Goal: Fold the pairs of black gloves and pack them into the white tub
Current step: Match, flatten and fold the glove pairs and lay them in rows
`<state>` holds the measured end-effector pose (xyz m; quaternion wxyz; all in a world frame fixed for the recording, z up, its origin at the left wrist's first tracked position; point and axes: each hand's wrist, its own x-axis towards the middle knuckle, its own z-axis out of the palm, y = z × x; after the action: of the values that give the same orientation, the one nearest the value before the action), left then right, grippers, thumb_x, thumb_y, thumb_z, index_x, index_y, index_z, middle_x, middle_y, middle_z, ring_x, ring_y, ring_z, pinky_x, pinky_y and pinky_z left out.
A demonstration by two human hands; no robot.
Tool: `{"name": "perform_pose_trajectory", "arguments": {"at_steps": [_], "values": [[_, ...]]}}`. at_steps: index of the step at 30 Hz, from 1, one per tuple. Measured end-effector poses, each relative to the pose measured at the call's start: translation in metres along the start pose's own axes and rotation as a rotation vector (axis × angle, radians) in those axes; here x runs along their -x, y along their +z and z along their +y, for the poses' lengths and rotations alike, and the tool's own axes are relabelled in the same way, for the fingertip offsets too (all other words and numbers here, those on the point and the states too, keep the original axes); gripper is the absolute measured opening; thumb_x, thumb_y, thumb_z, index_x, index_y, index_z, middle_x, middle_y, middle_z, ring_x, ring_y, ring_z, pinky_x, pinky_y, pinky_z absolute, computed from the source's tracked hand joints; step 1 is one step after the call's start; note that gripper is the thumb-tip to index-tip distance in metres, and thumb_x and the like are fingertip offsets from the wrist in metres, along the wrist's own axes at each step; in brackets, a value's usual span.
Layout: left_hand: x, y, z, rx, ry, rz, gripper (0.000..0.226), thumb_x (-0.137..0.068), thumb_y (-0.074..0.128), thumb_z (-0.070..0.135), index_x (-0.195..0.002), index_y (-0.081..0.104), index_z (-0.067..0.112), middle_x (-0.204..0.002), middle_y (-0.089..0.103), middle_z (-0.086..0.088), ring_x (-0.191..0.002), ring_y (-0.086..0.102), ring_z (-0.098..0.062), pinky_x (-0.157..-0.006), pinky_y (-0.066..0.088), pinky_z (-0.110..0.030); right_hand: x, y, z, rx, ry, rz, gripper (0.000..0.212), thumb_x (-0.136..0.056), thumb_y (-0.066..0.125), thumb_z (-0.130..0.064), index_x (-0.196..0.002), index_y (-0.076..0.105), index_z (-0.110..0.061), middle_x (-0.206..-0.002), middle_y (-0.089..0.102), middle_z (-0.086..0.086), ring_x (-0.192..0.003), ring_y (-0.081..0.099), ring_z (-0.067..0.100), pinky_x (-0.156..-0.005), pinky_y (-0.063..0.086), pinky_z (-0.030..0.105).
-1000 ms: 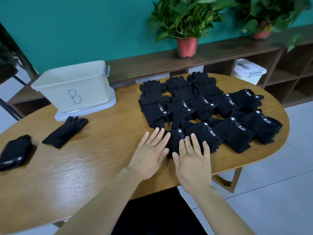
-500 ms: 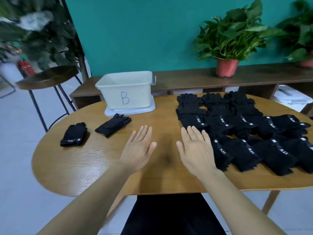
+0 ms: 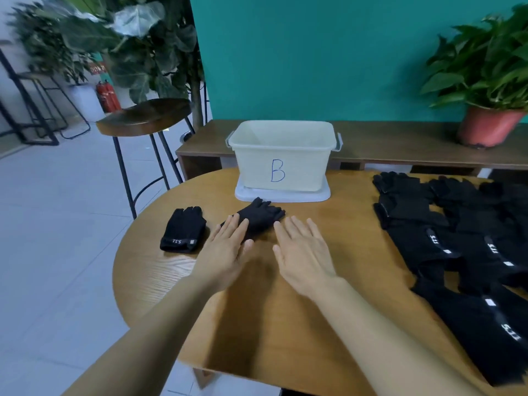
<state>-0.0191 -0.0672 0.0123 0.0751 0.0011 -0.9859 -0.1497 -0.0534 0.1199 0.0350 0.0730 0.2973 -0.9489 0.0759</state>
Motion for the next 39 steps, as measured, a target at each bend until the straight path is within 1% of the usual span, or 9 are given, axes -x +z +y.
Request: {"name": "perform_pose_trajectory", "arguments": {"at_steps": [8,10,14,18,22,27,31,36,39], "values": [[-0.062,0.012,-0.054,0.081,-0.043,0.002,0.05,-0.108,0.028,0.033,-0.157,0.024,0.021,-0.165,0.015,-0.003,-0.153,0.007,-0.015,-0.122,0.004,-0.028,-0.082,0.043,-0.026,0.028,-0.155,-0.048,0.067,-0.1,0.045,-0.027,-0.156,0.011,-0.011,-0.162,0.016,0.013,-0.151,0.007,0.026,-0.123,-0.004,0.043],[-0.074,0.018,-0.061,0.107,-0.045,-0.034,0.048,-0.109,0.03,0.028,-0.156,0.026,0.022,-0.165,0.017,-0.001,-0.153,0.01,-0.015,-0.123,0.009,-0.031,-0.094,0.05,-0.029,0.028,-0.185,-0.075,0.062,-0.097,0.049,-0.024,-0.152,0.024,-0.01,-0.159,0.026,0.011,-0.15,0.011,0.025,-0.122,-0.003,0.044],[-0.078,0.029,-0.066,0.163,-0.059,-0.116,0.045,-0.108,0.036,0.026,-0.151,0.039,0.016,-0.162,0.027,-0.002,-0.151,0.019,-0.016,-0.121,0.016,-0.028,-0.098,0.053,-0.022,-0.002,-0.143,-0.066,0.025,-0.099,0.044,-0.022,-0.119,0.059,-0.018,-0.119,0.064,0.001,-0.126,0.048,0.02,-0.12,0.006,0.038],[-0.061,0.029,-0.047,0.106,-0.048,-0.119,0.048,-0.107,0.031,0.038,-0.148,0.045,0.02,-0.159,0.035,-0.001,-0.148,0.027,-0.013,-0.118,0.025,-0.031,-0.077,0.052,-0.001,-0.069,-0.117,-0.004,0.027,-0.098,0.043,-0.02,-0.114,0.064,-0.023,-0.11,0.067,-0.006,-0.113,0.055,0.014,-0.117,0.001,0.03],[-0.025,0.031,-0.009,0.018,-0.036,-0.144,0.05,-0.107,0.027,0.044,-0.153,0.035,0.027,-0.16,0.031,0.005,-0.146,0.025,-0.014,-0.117,0.025,-0.032,-0.039,0.056,0.023,-0.141,-0.089,0.101,0.021,-0.079,0.068,-0.008,-0.091,0.073,-0.024,-0.09,0.073,-0.008,-0.099,0.066,0.01,-0.117,0.0,0.027],[0.018,0.036,0.034,-0.063,0.024,-0.056,0.051,-0.106,0.021,0.048,-0.148,0.043,0.03,-0.149,0.045,0.012,-0.135,0.037,-0.011,-0.108,0.03,-0.029,0.015,0.047,0.05,-0.171,-0.052,0.084,0.028,-0.077,0.066,0.001,-0.089,0.074,-0.023,-0.096,0.075,-0.009,-0.114,0.063,0.007,-0.119,0.013,0.037],[0.031,0.038,0.057,-0.068,0.068,-0.056,0.063,-0.094,0.013,0.056,-0.124,0.064,0.034,-0.121,0.061,0.015,-0.114,0.049,-0.01,-0.096,0.036,-0.031,0.048,0.036,0.065,-0.236,-0.043,0.141,0.027,-0.078,0.06,0.0,-0.076,0.074,-0.022,-0.085,0.075,-0.012,-0.109,0.065,0.007,-0.118,0.018,0.036],[0.013,0.036,0.071,-0.04,0.084,0.11,0.029,-0.097,0.046,0.041,-0.111,0.069,0.03,-0.113,0.064,0.013,-0.105,0.055,-0.013,-0.089,0.039,-0.031,0.057,0.015,0.066,-0.254,0.038,0.397,0.019,-0.076,0.056,-0.013,-0.076,0.073,-0.021,-0.078,0.071,-0.01,-0.094,0.067,0.01,-0.112,0.028,0.032],[0.014,0.029,0.075,0.044,0.196,0.01,0.036,-0.088,0.05,0.052,-0.112,0.068,0.031,-0.115,0.063,0.015,-0.108,0.055,-0.009,-0.095,0.037,-0.032,0.063,0.004,0.069,-0.21,-0.057,0.284,0.017,-0.076,0.06,-0.024,-0.085,0.074,-0.024,-0.083,0.069,-0.014,-0.098,0.061,0.01,-0.116,0.015,0.026]]}}
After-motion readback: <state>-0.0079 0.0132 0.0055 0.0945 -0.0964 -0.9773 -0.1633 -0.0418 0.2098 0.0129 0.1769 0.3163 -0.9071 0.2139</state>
